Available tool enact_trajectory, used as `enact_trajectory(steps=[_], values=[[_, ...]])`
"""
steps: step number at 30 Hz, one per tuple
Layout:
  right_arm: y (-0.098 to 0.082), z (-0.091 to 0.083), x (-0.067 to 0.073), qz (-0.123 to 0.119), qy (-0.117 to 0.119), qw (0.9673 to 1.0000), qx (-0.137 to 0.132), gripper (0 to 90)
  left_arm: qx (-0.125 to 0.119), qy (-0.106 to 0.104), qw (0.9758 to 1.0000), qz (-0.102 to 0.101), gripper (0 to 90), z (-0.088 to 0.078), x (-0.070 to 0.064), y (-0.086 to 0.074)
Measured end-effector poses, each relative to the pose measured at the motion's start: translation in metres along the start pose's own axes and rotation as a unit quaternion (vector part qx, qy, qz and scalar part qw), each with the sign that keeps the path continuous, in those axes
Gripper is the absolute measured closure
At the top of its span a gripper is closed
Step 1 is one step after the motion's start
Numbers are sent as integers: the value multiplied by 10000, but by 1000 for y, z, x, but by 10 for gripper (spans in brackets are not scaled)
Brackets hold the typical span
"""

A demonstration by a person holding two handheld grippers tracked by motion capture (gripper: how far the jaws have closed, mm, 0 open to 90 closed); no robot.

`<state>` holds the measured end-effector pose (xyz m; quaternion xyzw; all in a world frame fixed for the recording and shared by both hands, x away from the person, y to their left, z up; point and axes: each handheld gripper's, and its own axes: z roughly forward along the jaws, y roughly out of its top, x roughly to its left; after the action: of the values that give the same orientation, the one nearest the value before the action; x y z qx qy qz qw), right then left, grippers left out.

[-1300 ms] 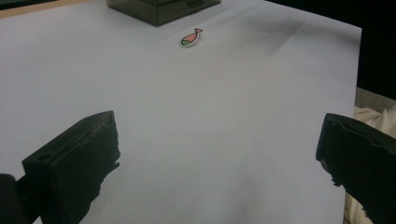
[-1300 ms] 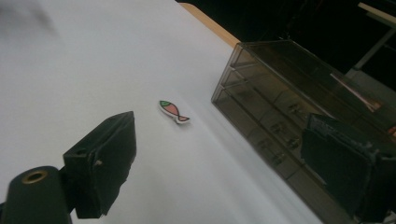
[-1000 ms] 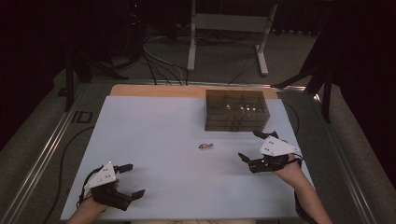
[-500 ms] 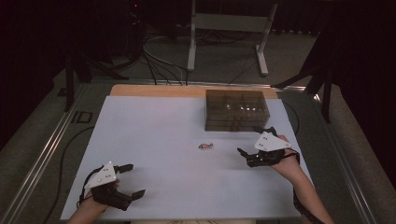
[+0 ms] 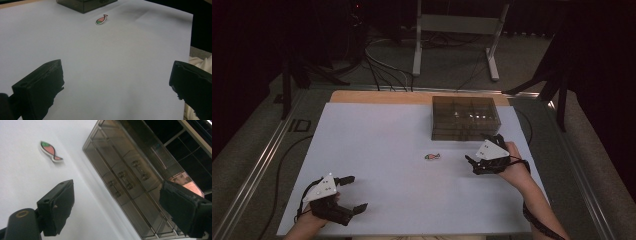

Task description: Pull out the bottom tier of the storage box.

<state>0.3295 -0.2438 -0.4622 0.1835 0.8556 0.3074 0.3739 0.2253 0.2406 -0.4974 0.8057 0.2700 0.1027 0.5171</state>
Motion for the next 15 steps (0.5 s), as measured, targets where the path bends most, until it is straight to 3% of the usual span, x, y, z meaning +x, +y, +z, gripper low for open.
enact_trajectory(steps=[5,10,11,15], values=[[-2,14,7,-377,-137,9988,286,141,7,-4,10000,-5,0,0,0,0],[-3,22,12,-678,-161,9968,383,152,24,-2,10000,-2,0,0,0,0],[-3,27,15,-845,-215,9951,474,154,7,-4,10000,-4,0,0,0,0],[-4,35,19,-1118,-327,9912,631,181,22,-10,10000,0,0,0,0,0]])
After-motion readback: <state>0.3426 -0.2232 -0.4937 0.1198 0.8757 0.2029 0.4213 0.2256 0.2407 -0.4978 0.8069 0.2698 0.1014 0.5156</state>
